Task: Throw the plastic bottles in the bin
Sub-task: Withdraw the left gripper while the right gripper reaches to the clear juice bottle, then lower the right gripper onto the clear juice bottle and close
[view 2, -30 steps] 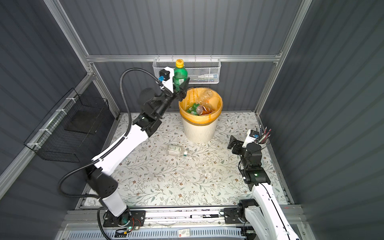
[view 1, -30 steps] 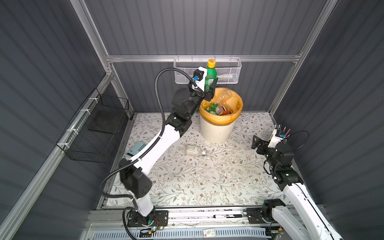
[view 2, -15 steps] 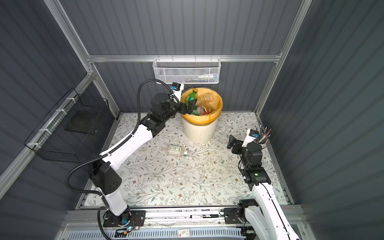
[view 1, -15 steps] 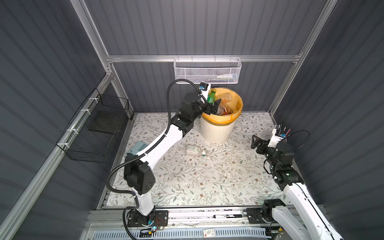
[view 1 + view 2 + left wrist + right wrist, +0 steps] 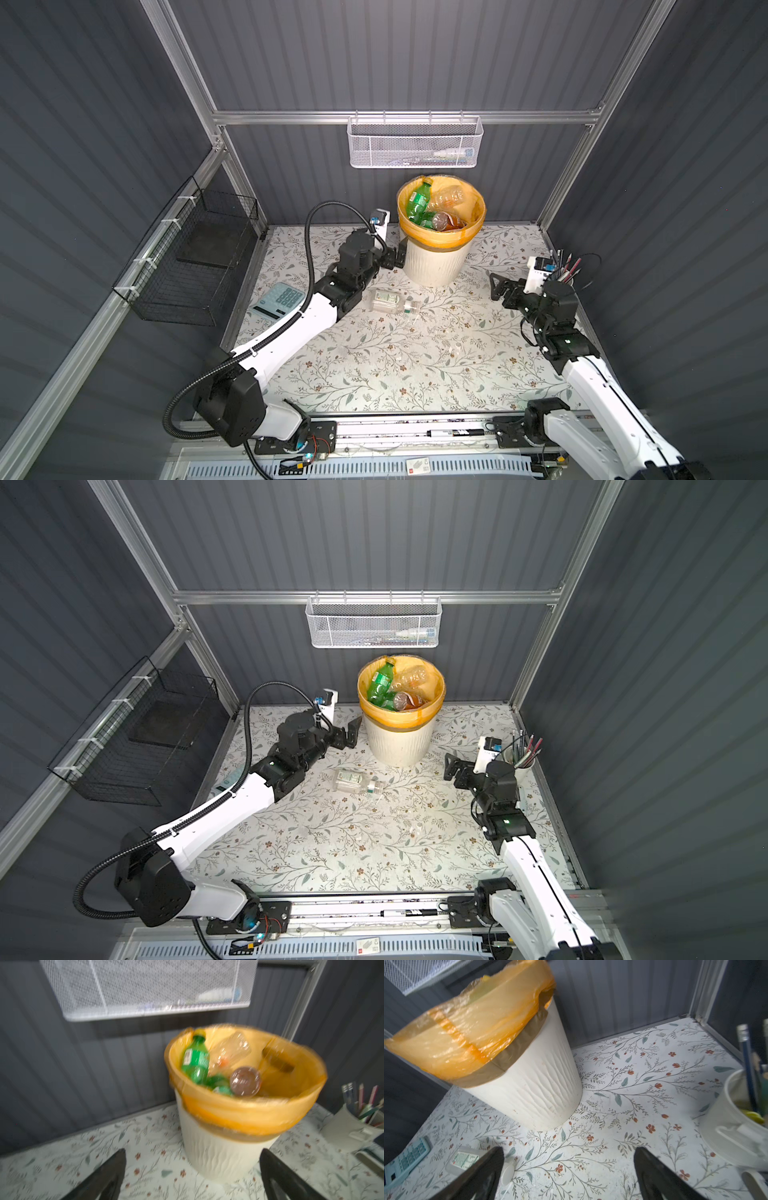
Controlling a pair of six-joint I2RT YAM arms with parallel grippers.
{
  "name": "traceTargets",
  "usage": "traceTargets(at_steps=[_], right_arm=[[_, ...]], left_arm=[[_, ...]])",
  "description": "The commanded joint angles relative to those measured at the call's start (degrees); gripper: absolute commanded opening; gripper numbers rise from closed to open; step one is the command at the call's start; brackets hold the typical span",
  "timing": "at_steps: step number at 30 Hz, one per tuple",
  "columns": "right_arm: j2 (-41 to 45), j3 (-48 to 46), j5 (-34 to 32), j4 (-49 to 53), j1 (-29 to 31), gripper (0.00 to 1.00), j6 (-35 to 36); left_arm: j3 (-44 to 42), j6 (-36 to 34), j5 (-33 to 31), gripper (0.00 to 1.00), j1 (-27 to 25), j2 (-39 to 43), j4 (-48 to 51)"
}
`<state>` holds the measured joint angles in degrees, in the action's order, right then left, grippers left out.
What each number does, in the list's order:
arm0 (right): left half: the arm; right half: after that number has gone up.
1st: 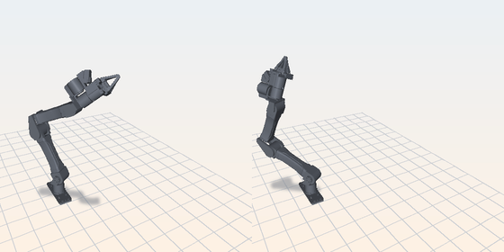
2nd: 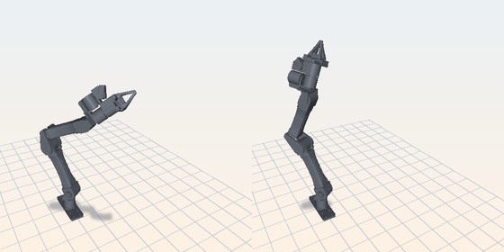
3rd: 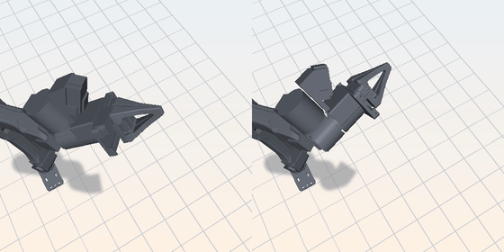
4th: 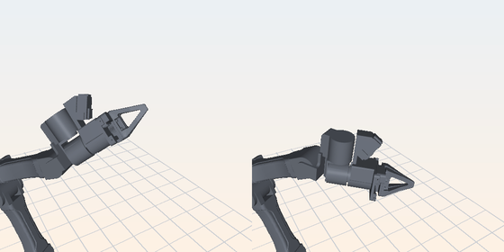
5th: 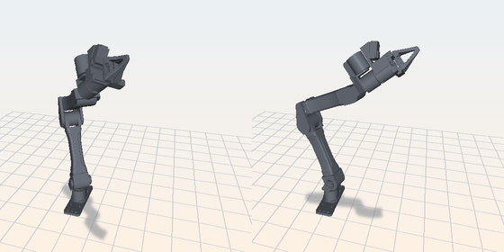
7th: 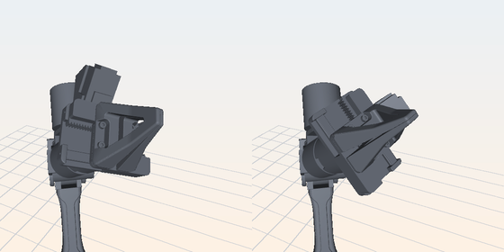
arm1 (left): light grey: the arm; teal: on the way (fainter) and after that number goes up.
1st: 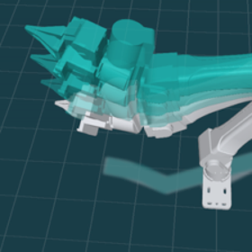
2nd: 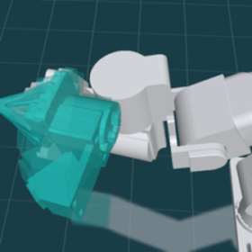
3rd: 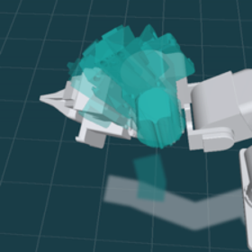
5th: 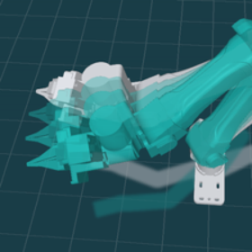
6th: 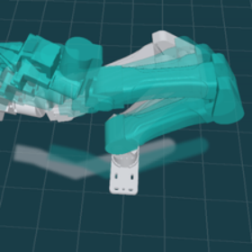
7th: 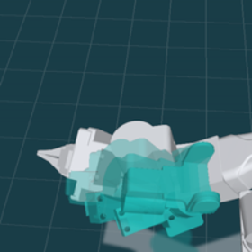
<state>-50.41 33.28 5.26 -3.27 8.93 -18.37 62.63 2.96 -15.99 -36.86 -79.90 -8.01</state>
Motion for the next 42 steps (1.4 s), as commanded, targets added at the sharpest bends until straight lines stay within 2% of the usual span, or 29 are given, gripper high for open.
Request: traceTargets(at_steps=[1, 4, 10, 15, 19, 24, 32, 36, 42], right_arm=[[-4.19, 3.67, -0.34, -1.3, 6.86, 0.99, 5.57], [-10.5, 8.08, -2.52, 0.29, 14.27, 0.99, 10.79], [-25.46, 18.58, -4.2, 4.38, 25.62, 0.99, 18.64], [-37.3, 29.34, -0.08, 10.11, 31.03, 0.99, 23.47], [-47.15, 39.29, 3.36, 17.34, 32.76, 0.99, 26.45], [-57.36, 49.42, 2.97, 24.27, 33.74, 0.99, 29.49], [-66.65, 58.84, 4.0, 33.57, 34.73, 0.99, 35.26], [-70.46, 62.93, 1.27, 39.26, 35.02, 0.99, 37.25], [-73.96, 65.18, -0.5, 40.96, 35.27, 0.96, 38.39]], left_arm=[[-6.38, 4.07, -7.76, 1.0, 1.39, 5.55, 1.48], [-12.73, 9.39, -11.19, 1.0, 3.55, 8.62, 4.5], [-26.05, 20.1, -9.85, 1.0, 12.49, 15.91, 7.54], [-33.77, 23.79, -8.01, 1.0, 18.37, 20.12, 8.06], [-36.73, 25.22, -7.63, 1.0, 19.46, 21.56, 8.8], [-39.14, 25.62, -6.6, 1.0, 19.64, 22.64, 8.5], [-40.61, 25.69, -6.38, 1.0, 19.77, 24.45, 8.42], [-40.48, 25.43, -5.9, 1.0, 19.81, 24.4, 8.61], [-39.82, 25.19, -5.37, 1.0, 19.81, 23.7, 8.36]])
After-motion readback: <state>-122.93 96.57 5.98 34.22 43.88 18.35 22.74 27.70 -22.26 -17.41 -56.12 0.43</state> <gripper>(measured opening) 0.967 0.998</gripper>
